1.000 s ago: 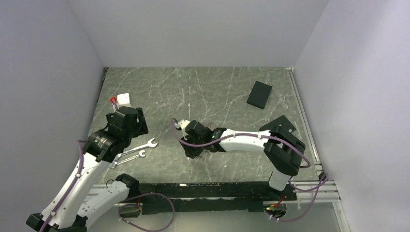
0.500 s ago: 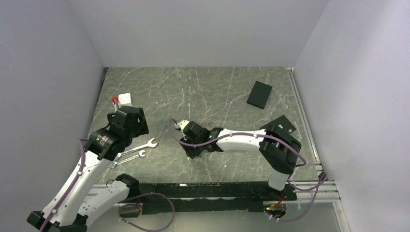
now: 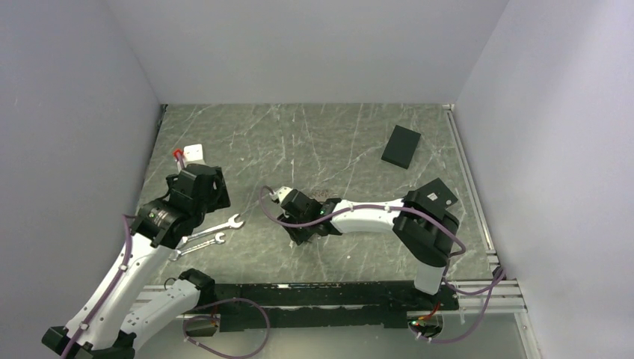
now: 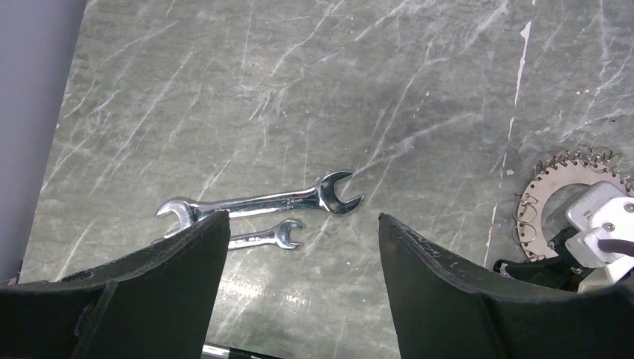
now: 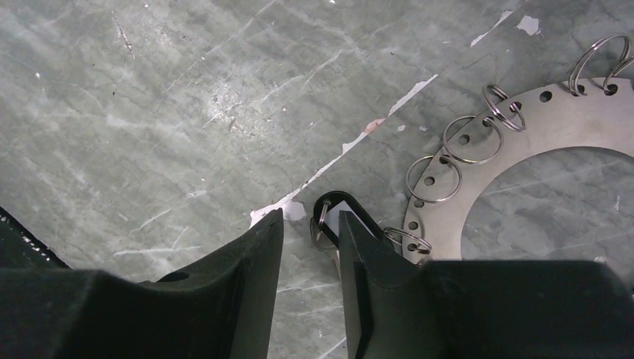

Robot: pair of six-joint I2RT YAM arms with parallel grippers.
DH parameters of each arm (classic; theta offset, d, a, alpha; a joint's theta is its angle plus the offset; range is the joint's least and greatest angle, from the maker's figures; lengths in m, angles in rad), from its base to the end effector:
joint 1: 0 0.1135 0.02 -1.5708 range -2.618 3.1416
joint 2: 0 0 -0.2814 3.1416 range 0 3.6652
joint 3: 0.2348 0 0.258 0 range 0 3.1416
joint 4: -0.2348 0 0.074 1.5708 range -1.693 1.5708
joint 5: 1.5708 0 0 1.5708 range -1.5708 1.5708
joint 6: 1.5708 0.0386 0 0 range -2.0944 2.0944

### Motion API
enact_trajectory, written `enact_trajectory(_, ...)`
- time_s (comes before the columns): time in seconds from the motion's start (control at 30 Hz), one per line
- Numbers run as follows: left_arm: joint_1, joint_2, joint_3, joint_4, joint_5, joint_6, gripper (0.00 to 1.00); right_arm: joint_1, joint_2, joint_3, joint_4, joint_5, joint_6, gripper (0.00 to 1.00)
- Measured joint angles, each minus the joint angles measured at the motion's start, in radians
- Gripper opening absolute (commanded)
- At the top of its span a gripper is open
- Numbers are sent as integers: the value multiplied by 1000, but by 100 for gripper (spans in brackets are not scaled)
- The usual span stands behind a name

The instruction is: Put the keys on the keyring

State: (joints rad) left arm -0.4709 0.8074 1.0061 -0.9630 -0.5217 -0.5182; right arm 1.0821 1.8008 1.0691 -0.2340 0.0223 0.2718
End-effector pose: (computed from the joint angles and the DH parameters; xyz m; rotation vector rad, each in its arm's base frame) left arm 0.1310 -0.0451 0.3508 -0.3026 2.1944 0.0714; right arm 0.1768 0.3307 0.1719 -1.0219 2.4059 0.4883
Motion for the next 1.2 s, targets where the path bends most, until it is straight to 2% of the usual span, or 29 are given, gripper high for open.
enact_trajectory(0.1, 0, 2, 0, 0, 1, 0, 78, 0, 2, 0, 0, 8, -3, 27)
enact_trajectory(0.27, 0, 2, 0, 0, 2, 0, 78, 0, 5, 1, 0, 29, -17, 0)
enact_trajectory(0.6, 0, 0, -1, 26, 55, 24, 78, 0, 0, 2, -6, 20, -50, 0)
enact_trajectory(0.73, 0, -29, -21, 97, 198, 88, 77, 0, -58, 0, -20, -35, -94, 0)
enact_trajectory(0.93, 0, -89, -43, 192, 444, 164, 75, 0, -304, -39, -19, -131, -170, 0)
enact_trajectory(1.03, 0, -131, -61, 236, 603, 218, 71, 0, -431, -61, -20, -191, -206, 0)
enact_trajectory(1.2, 0, -185, -79, 293, 903, 306, 64, -3, -542, -65, -44, -315, -264, 0)
